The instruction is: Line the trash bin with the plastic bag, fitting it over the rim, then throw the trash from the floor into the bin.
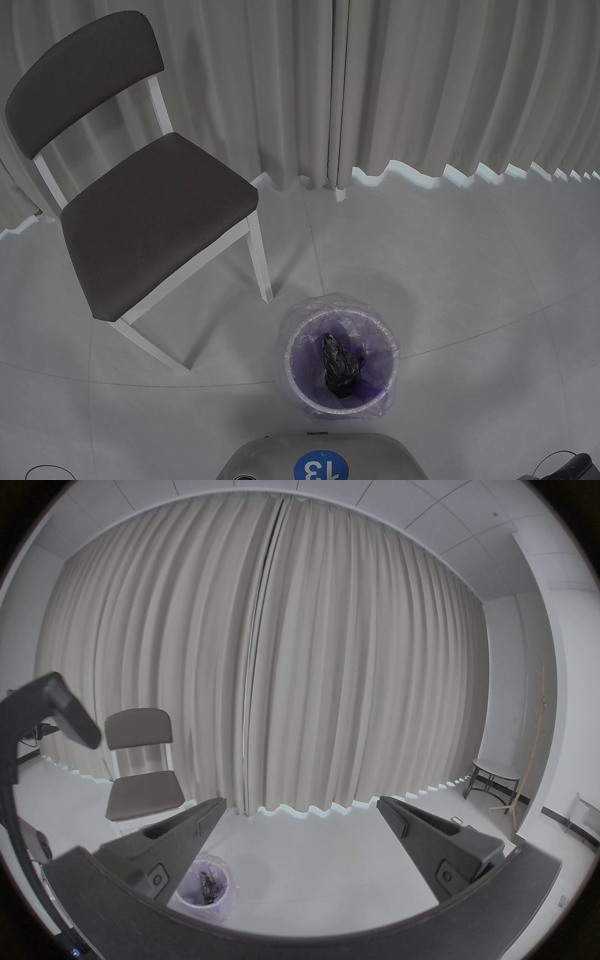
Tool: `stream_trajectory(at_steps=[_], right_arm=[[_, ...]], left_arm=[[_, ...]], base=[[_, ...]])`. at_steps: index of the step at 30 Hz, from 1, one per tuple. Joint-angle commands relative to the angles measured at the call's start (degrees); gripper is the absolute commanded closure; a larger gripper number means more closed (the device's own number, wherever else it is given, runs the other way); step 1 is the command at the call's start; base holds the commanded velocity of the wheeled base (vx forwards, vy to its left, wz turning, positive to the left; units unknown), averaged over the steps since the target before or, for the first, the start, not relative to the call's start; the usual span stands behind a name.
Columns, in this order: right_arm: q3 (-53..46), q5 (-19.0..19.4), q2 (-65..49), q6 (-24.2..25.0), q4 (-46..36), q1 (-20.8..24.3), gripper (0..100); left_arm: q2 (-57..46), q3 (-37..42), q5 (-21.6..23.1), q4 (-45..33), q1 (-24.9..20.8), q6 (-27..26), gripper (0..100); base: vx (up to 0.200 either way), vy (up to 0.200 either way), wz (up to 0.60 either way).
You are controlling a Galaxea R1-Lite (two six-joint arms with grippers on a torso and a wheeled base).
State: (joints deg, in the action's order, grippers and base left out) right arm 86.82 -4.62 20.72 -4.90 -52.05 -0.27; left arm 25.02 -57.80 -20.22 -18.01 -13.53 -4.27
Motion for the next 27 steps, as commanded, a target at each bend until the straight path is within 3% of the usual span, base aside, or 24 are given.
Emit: stream_trajectory(at_steps=[1, 7, 13, 17, 21, 24, 27], right_arm=[[6.17, 1.46, -6.93, -0.02, -5.16, 0.00, 0], [6.17, 1.81, -12.11, 0.07, -11.75, 0.00, 0], [-3.59, 5.06, -20.72, 0.95, -15.80, 0.00, 0], [-9.13, 5.24, -20.72, 6.22, -14.57, 0.00, 0], [-16.16, 5.41, -20.72, 7.36, -9.56, 0.00, 0], [-27.58, 5.32, -20.72, 7.54, 3.71, 0.00, 0], [-38.57, 4.97, -20.72, 7.45, 17.42, 0.00, 0]], left_arm=[[-9.99, -3.20, -0.08, -4.49, 1.49, -0.13, 0], [-14.91, -3.82, 0.19, -10.03, 4.83, -0.74, 0], [-19.39, -2.94, 0.54, -14.07, 5.89, 0.58, 0], [-19.39, -4.34, 0.54, -14.43, 5.89, 0.84, 0], [-19.39, -3.82, 0.45, -14.43, 5.97, 1.28, 0], [-19.92, -1.18, 0.71, -14.43, 12.30, 4.71, 0], [-22.29, 2.78, 2.65, -14.34, 14.94, 6.02, 0]], base=[[0.000, 0.000, 0.00], [0.000, 0.000, 0.00], [0.000, 0.000, 0.00], [0.000, 0.000, 0.00], [0.000, 0.000, 0.00], [0.000, 0.000, 0.00], [0.000, 0.000, 0.00]])
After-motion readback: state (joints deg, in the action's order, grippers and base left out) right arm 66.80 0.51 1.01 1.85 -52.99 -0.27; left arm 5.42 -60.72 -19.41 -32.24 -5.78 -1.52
